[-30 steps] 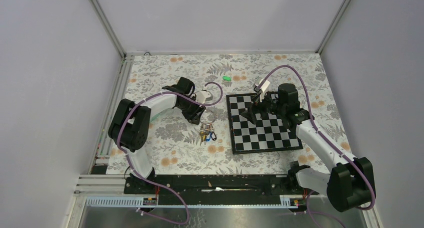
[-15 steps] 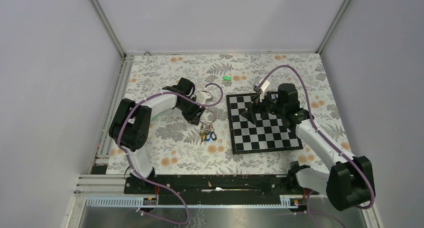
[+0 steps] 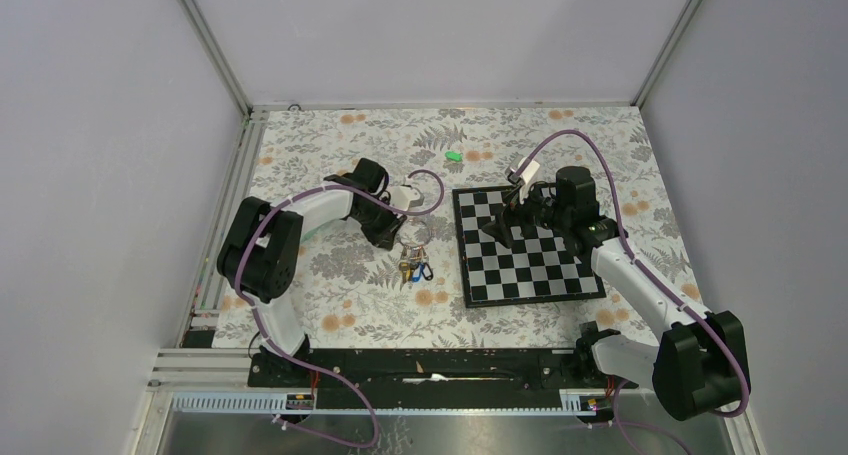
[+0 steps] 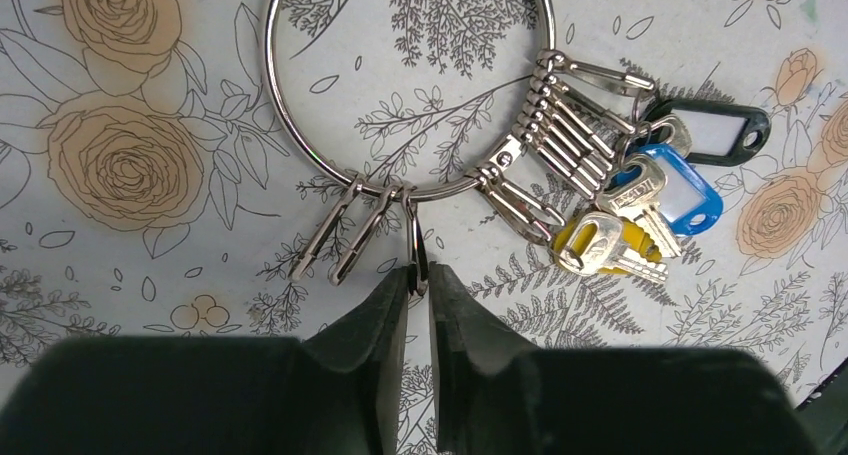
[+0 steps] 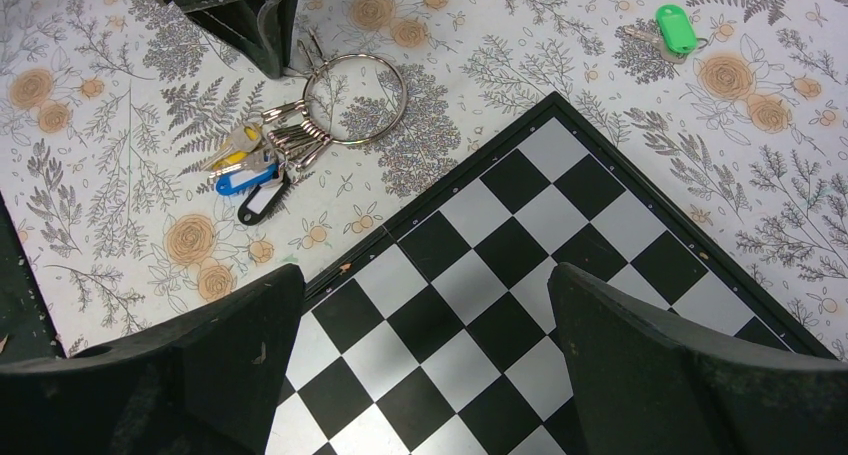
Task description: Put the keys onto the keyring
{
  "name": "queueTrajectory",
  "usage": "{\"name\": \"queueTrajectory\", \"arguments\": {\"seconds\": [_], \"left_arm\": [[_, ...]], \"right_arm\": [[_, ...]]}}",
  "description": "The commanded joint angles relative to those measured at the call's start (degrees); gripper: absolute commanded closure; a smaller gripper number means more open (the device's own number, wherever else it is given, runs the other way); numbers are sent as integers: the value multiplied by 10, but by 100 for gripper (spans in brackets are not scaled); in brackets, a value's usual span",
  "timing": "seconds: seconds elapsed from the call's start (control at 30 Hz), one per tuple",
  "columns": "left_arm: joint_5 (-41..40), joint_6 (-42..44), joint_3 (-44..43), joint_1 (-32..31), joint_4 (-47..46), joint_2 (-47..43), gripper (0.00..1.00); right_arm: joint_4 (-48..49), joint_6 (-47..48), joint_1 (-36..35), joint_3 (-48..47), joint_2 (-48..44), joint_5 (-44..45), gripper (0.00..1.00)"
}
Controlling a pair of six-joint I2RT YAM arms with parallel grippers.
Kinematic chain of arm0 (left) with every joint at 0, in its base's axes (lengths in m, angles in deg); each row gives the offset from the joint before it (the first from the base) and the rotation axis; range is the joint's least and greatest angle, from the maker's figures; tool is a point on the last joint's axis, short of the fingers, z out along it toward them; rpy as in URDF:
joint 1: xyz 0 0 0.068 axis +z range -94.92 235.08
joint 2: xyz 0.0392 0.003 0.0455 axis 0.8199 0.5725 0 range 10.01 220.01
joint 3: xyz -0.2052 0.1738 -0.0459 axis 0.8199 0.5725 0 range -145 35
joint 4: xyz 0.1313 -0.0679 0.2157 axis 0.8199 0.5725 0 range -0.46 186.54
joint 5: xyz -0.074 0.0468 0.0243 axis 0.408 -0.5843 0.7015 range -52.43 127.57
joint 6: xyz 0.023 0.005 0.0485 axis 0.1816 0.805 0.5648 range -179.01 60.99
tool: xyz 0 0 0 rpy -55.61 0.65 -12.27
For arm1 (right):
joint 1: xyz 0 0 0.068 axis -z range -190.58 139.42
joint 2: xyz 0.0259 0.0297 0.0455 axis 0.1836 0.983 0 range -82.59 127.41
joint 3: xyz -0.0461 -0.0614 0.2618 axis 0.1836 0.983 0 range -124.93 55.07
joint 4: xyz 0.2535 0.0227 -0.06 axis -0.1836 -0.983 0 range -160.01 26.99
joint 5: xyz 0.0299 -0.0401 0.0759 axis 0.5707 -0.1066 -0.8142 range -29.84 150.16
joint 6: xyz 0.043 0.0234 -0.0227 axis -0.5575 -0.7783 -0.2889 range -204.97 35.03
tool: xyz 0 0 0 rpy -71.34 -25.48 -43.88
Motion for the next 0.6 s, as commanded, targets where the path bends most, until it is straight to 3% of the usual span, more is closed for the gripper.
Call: {"name": "queueTrajectory", "arguments": {"seconds": [0.0, 0.17, 0.57], "left_arm": [[-8, 8, 6, 4, -8, -21, 87], [-8, 8, -5, 4, 3, -33, 100], [43, 28, -35, 2, 31, -138, 100]], "right_arm": [[26, -2, 3, 0, -1, -13, 0], [28, -3, 4, 1, -1, -15, 0], [28, -35, 6, -24, -13, -62, 0]]}}
